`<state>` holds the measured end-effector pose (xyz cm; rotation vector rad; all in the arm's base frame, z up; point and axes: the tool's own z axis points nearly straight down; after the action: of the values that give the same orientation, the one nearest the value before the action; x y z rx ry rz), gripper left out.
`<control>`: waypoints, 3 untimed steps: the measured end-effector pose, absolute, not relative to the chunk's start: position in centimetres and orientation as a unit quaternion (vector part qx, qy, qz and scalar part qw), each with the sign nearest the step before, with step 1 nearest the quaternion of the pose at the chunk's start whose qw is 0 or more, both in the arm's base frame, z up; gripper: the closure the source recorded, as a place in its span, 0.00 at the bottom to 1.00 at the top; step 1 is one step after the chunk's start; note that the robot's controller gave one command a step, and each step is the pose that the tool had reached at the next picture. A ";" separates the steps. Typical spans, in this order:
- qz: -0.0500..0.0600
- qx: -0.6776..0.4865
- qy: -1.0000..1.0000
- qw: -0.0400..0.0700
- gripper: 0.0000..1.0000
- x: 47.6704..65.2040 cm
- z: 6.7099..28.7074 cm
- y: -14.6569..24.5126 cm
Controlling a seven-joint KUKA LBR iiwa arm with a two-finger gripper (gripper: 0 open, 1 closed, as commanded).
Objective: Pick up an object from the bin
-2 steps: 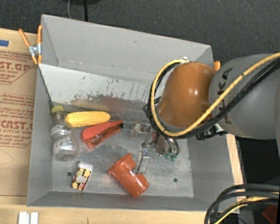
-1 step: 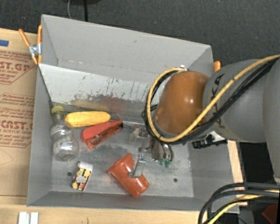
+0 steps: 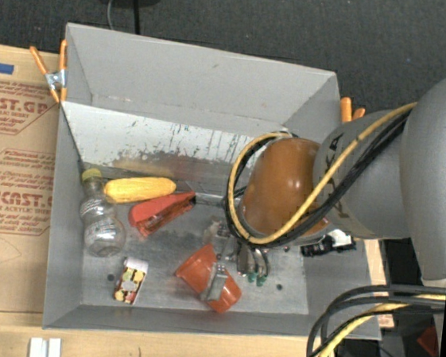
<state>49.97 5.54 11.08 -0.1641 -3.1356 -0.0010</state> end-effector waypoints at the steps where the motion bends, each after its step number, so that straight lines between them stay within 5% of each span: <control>1: 0.000 0.020 -1.000 -0.001 0.00 49.3 9.3 6.6; 2: 0.000 -0.124 -0.992 0.002 1.00 48.0 8.1 3.1; 3: 0.000 -0.124 -0.992 0.002 1.00 48.0 8.1 3.1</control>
Offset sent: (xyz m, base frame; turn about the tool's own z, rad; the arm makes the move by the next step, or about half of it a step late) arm -0.0191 -0.0243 -0.0293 0.1438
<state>48.01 3.14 8.09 -0.3885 -3.1140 -0.0014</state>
